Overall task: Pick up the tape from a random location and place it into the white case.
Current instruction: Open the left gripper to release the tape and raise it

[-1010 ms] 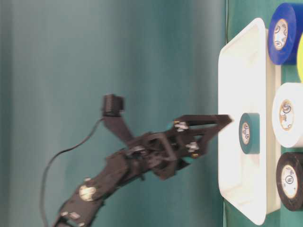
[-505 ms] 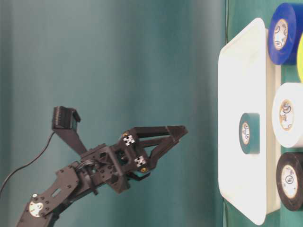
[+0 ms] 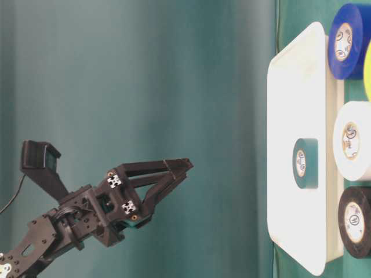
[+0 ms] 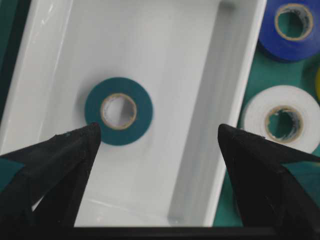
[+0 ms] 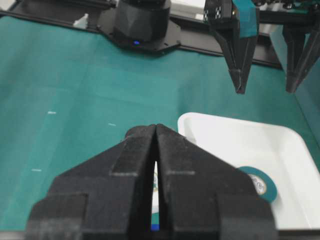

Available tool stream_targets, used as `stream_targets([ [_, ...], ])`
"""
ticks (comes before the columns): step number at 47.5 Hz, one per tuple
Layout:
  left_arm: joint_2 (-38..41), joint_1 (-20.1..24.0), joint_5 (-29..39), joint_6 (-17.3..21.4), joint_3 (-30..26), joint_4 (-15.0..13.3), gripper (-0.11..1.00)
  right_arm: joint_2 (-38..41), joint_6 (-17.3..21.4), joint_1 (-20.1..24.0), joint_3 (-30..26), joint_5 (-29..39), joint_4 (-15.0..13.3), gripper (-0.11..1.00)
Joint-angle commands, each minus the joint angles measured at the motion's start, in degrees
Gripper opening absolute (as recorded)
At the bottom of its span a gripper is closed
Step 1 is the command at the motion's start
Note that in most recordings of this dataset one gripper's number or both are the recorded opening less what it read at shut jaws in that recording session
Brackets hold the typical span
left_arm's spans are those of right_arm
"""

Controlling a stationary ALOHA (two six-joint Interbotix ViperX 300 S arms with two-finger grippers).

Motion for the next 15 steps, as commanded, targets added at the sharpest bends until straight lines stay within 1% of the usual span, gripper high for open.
stream_targets([
  [1,-1.9,-0.1,-0.1,-0.1,-0.6,0.0,0.96,0.4,-0.1,-0.1,-1.7,-0.4,-0.1,0.00],
  [15,-2.0,-0.2,-0.1,-0.1,-0.5,0.0,0.96,0.4,-0.1,-0.1,-1.7,-0.4,-0.1,0.00],
])
